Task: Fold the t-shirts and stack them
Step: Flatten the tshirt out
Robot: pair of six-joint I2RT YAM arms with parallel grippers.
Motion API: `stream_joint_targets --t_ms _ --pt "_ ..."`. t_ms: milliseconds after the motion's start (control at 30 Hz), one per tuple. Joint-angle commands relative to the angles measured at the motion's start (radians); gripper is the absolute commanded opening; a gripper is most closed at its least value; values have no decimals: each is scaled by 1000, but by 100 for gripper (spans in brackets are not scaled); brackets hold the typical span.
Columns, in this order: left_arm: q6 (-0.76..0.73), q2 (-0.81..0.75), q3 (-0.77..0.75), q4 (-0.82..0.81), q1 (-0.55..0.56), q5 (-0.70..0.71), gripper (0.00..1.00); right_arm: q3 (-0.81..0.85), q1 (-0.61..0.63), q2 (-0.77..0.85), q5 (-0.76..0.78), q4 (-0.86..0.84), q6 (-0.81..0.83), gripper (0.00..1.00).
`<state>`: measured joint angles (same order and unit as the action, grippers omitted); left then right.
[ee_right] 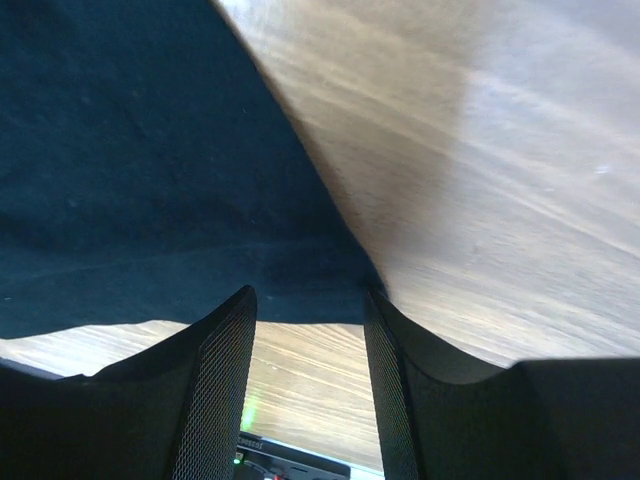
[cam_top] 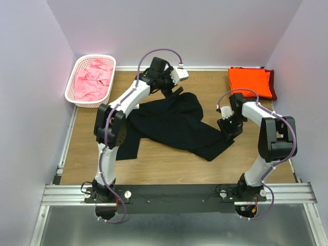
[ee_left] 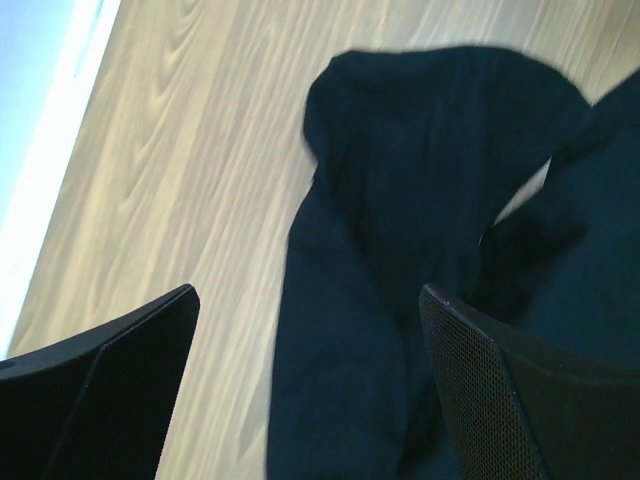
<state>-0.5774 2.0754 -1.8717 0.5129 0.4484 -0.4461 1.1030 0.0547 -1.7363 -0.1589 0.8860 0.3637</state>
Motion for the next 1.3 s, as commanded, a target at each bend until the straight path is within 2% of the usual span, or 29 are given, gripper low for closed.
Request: stream_joint_targets --t_ms 0,100,233,500,600,1100,1267 --pt "93 98 -75 -68 22 32 98 -43 -4 -29 5 -7 -12 55" --pt "114 158 -112 -100 29 124 99 -63 -3 -43 22 -28 -11 55" --pt "111 181 -106 -149 27 168 98 -69 -3 -55 45 -41 -16 53" --pt "110 173 -89 -155 32 130 96 -23 -16 73 29 1 -11 54" --pt "109 172 -90 -155 30 130 96 -8 -41 103 -16 34 9 59" --pt "105 176 -98 -145 32 139 96 -57 -85 -2 22 -35 60 52" --pt "119 190 -119 -146 32 149 98 -127 -85 0 45 -71 58 51"
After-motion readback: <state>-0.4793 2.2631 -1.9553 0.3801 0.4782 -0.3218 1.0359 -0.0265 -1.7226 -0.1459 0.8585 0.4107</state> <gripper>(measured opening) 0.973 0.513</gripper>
